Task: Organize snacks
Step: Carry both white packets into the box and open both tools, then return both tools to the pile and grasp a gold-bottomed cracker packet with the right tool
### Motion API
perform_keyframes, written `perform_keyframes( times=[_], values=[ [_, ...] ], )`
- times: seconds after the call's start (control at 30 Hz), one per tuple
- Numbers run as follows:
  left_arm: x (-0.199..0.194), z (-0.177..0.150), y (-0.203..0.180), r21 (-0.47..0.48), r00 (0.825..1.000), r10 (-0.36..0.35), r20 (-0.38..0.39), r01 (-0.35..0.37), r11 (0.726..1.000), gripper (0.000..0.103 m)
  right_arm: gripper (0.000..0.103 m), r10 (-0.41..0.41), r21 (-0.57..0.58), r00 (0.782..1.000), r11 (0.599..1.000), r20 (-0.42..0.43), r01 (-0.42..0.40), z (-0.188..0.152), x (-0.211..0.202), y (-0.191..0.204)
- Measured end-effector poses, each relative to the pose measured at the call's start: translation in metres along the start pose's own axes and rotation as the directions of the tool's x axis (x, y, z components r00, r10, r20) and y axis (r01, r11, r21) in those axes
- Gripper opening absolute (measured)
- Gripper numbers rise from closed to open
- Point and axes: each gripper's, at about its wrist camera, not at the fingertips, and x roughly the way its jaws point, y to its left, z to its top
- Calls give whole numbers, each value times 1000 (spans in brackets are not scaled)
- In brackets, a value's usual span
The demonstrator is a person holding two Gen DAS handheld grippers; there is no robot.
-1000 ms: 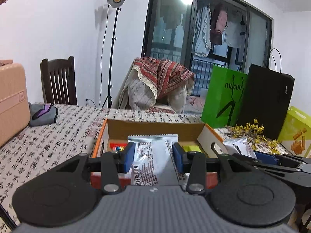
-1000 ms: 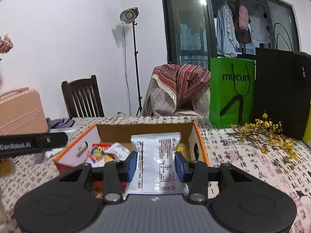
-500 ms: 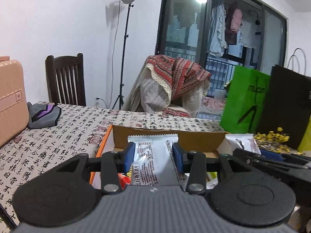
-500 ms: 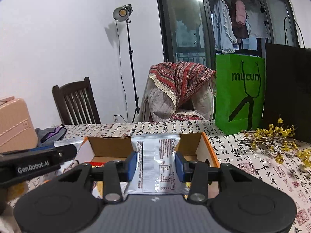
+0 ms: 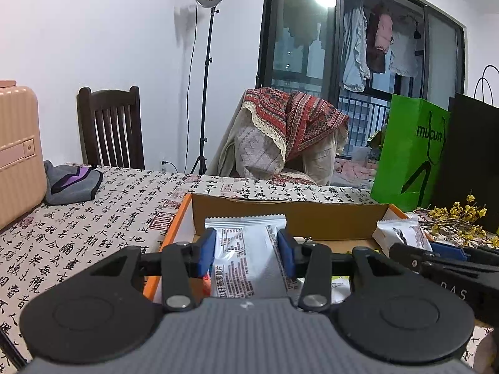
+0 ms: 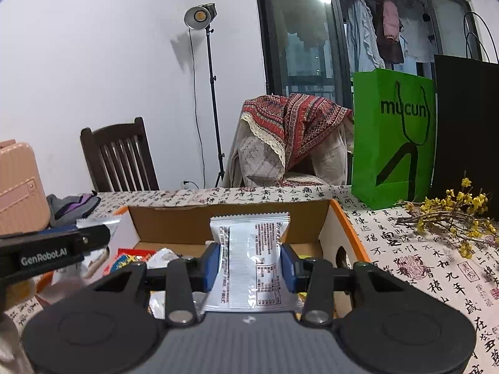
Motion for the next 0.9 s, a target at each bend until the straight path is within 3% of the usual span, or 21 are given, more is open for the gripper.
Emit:
perform_keyframes(
  times=[0.07, 0.1, 0.13, 0.17, 0.2, 0.23, 0.63, 0.9],
  values=[
    [-2, -1, 1, -5, 1000, -1, 10, 1, 1000, 50, 44, 4, 7, 1000, 1000, -10, -4, 0, -1, -1],
    [-4, -1, 2, -8, 1000, 2, 17, -2, 1000, 63, 45, 4, 12, 1000, 1000, -11, -4, 0, -2, -2],
    [-6, -1, 2, -14, 1000, 11, 21, -11, 1000, 75, 53, 8, 18, 1000, 1000, -13, -7, 1, -3, -3],
    [-8, -1, 4, -27, 999, 22, 32, -21, 999, 97, 73, 11, 30, 1000, 999, -16, -10, 1, -4, -6],
    [-10, -2, 5, -39, 998, 33, 50, -31, 999, 103, 86, 15, 38, 1000, 999, -16, -14, 2, -5, -7],
    [-13, -2, 6, -44, 997, 41, 70, -38, 998, 103, 103, 18, 47, 1000, 999, -11, -18, 1, -7, -9],
    [-18, 0, 5, -50, 998, 45, 50, -42, 998, 103, 103, 13, 75, 1000, 997, -3, -12, 6, -18, -15],
    [-39, 18, 8, -76, 999, 25, 46, -22, 997, 103, 103, 22, 48, 999, 999, 24, -23, 22, -48, -9]
  ],
)
